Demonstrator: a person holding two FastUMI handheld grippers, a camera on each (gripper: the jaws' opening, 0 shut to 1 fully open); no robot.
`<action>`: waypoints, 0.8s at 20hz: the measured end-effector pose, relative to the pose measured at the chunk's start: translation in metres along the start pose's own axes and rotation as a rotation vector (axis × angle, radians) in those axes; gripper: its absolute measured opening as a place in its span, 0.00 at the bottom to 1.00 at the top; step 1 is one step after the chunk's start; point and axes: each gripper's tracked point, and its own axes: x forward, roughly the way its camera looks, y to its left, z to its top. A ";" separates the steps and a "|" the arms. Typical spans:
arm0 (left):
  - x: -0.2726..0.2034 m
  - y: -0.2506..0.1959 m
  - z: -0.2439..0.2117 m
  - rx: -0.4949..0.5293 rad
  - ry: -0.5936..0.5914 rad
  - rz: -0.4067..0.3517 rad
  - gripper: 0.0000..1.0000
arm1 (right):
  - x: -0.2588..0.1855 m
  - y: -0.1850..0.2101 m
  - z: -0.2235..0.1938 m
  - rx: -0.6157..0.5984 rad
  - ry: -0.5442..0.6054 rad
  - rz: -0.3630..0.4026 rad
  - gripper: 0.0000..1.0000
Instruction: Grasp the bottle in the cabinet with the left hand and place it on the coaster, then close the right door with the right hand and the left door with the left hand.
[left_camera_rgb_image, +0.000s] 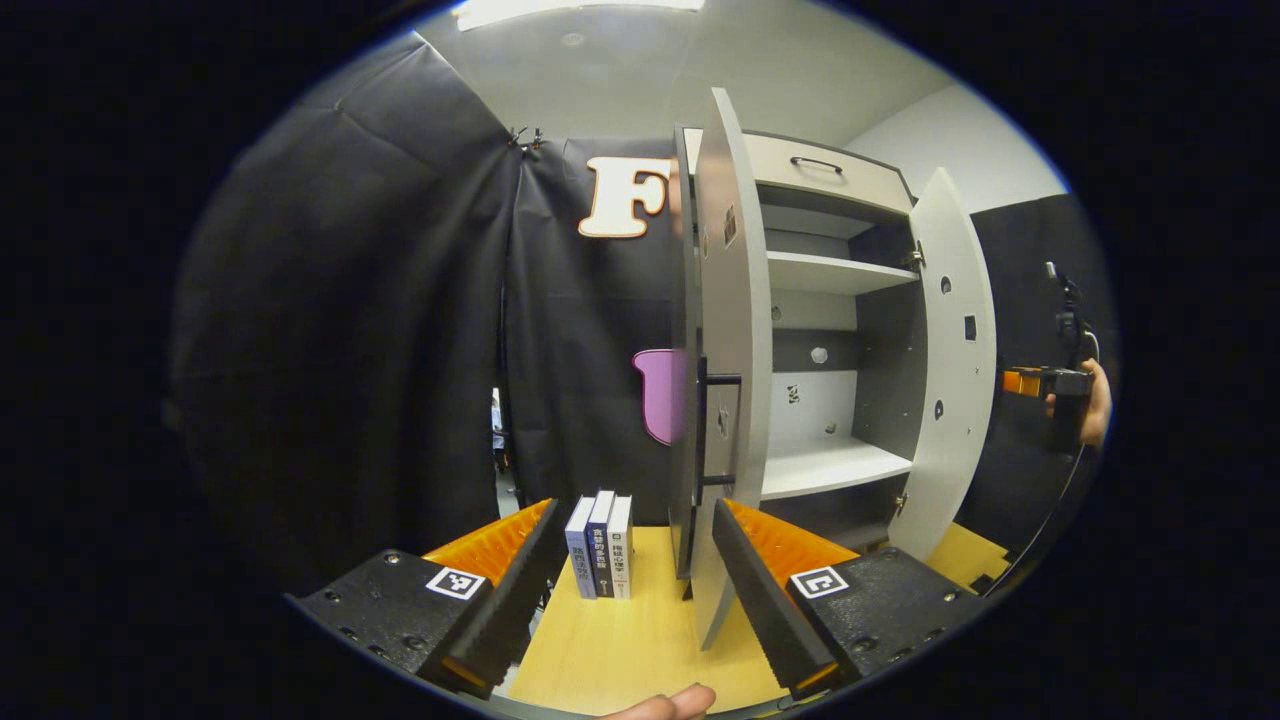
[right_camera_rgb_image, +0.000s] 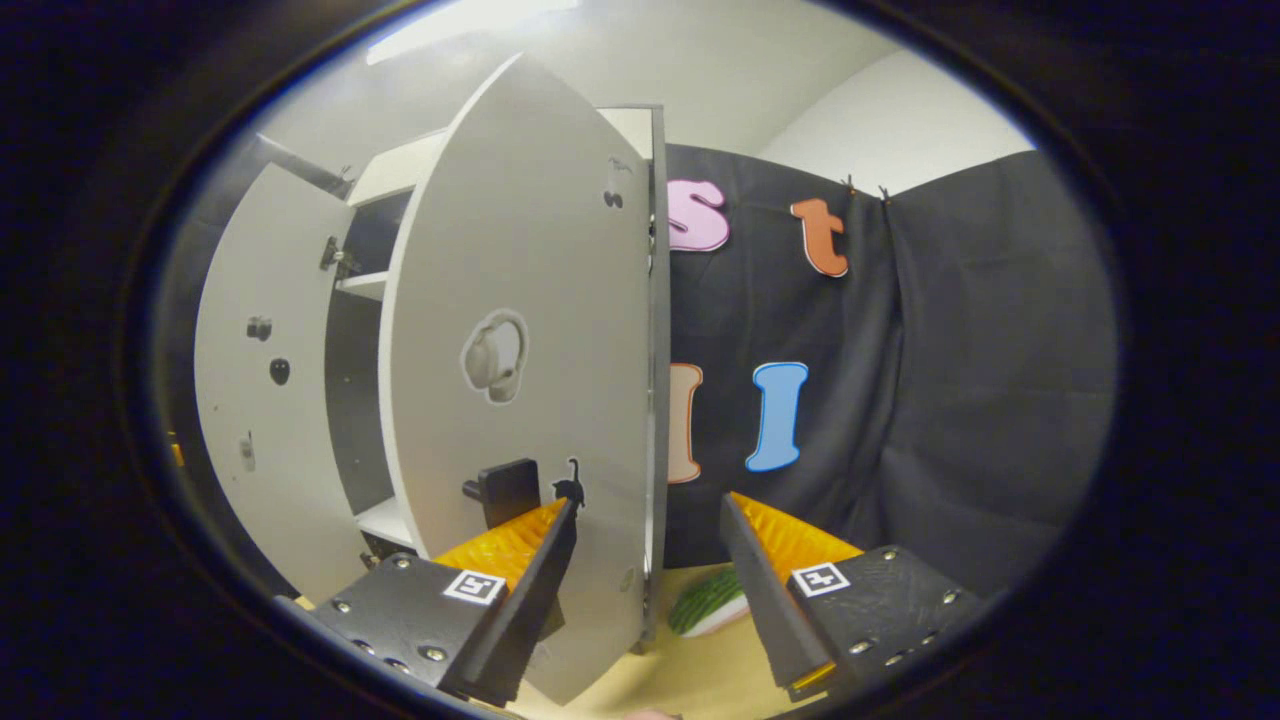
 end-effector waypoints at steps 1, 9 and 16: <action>0.003 0.002 0.000 -0.002 -0.001 0.003 0.93 | 0.001 -0.001 0.000 0.001 0.000 -0.007 0.89; 0.016 0.008 -0.009 -0.067 0.010 -0.001 0.95 | 0.010 0.025 -0.004 0.022 0.011 0.021 0.89; 0.035 0.030 -0.021 -0.129 0.037 0.037 0.95 | -0.006 0.045 -0.008 0.049 0.006 0.038 0.99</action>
